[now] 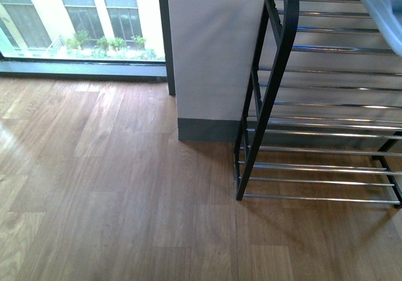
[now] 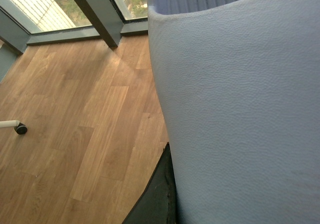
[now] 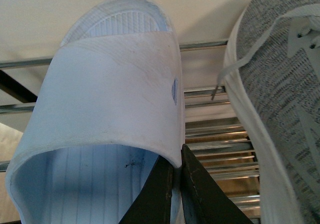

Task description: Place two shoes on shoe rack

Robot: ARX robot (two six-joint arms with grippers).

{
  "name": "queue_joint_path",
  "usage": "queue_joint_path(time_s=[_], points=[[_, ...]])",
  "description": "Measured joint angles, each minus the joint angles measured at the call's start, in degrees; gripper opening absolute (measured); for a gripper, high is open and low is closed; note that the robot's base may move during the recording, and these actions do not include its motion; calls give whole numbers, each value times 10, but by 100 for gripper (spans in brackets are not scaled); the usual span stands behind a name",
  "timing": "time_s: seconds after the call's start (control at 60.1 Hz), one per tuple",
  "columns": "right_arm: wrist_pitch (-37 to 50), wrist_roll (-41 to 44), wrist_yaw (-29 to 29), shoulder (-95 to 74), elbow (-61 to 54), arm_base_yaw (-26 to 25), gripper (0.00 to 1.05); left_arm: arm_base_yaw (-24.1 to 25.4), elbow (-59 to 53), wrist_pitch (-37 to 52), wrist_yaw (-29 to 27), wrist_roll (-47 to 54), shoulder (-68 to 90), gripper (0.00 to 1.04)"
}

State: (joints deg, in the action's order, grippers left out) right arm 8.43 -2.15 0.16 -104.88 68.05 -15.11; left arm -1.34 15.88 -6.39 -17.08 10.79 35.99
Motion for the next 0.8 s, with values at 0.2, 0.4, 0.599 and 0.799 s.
queue_joint_path(time_s=[0.2, 0.4, 0.599, 0.799], points=[[-3, 17, 12, -22, 22, -11, 2, 0, 0, 0, 0, 0, 0, 2], [-10, 29, 20, -40, 46, -16, 2, 0, 0, 0, 0, 0, 0, 2], [-19, 32, 25, -59, 66, -18, 2, 0, 0, 0, 0, 0, 0, 2], [-9, 29, 23, -60, 67, -18, 28, 0, 0, 0, 0, 0, 0, 2]])
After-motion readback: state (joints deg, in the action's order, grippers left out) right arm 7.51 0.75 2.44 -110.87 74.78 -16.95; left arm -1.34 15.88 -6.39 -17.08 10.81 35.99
